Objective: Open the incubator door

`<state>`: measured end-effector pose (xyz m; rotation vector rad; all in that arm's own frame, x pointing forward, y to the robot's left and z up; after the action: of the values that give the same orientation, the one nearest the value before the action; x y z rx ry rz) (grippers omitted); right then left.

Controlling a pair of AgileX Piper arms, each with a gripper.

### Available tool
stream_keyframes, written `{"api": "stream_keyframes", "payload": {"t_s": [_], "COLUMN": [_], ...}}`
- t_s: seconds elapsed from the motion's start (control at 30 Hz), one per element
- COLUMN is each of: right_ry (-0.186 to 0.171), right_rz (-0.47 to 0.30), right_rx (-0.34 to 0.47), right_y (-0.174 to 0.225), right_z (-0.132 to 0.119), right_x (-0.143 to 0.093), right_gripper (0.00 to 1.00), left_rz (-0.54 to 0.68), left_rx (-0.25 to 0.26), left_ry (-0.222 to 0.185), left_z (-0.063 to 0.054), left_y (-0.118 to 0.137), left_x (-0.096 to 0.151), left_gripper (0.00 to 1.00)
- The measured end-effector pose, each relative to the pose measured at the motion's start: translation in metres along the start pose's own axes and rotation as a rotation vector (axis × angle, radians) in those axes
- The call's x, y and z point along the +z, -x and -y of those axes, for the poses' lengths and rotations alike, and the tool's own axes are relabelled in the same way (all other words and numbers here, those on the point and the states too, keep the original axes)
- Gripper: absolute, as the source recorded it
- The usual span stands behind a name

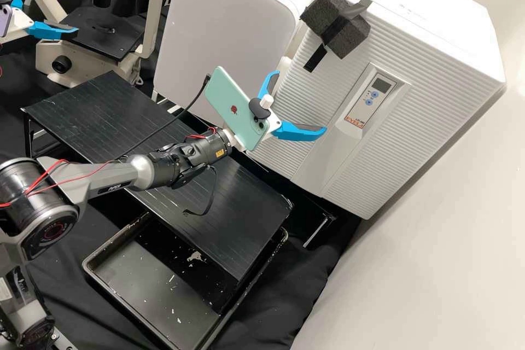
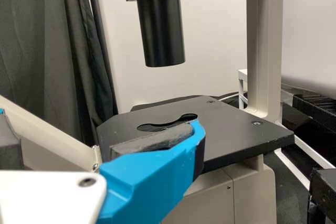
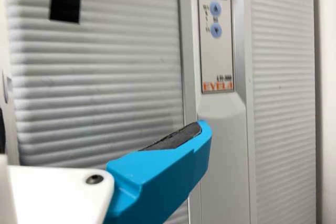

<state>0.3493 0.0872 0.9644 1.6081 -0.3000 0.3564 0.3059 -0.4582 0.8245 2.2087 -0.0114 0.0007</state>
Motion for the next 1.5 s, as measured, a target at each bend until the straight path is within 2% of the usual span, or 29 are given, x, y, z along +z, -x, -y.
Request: {"api": "stream_keyframes", "payload": {"t_s": [0.03,0.87,1.5], "right_ry": [0.001,0.004,0.020], "right_rz": [0.000,0.013,0.005], "right_rx": [0.000,0.008,-0.004], "right_y": [0.0000,0.0003,0.0049], "right_z": [0.0000,-0.0022,-0.0025], "right_x": [0.0000,0.0036,0.0021], "right_gripper": [0.00,0.00,0.00], "left_rz": [0.000,0.000,0.000], "left_rx": [0.000,0.000,0.000], "left_ry": [0.000,0.000,0.000], "left_z": [0.0000,0.0000,0.0000], "left_y": [0.0000,0.0000,0.0000], "left_x": [0.0000,0.0000,0.0000], "left_gripper": [1.00,1.00,1.00]}}
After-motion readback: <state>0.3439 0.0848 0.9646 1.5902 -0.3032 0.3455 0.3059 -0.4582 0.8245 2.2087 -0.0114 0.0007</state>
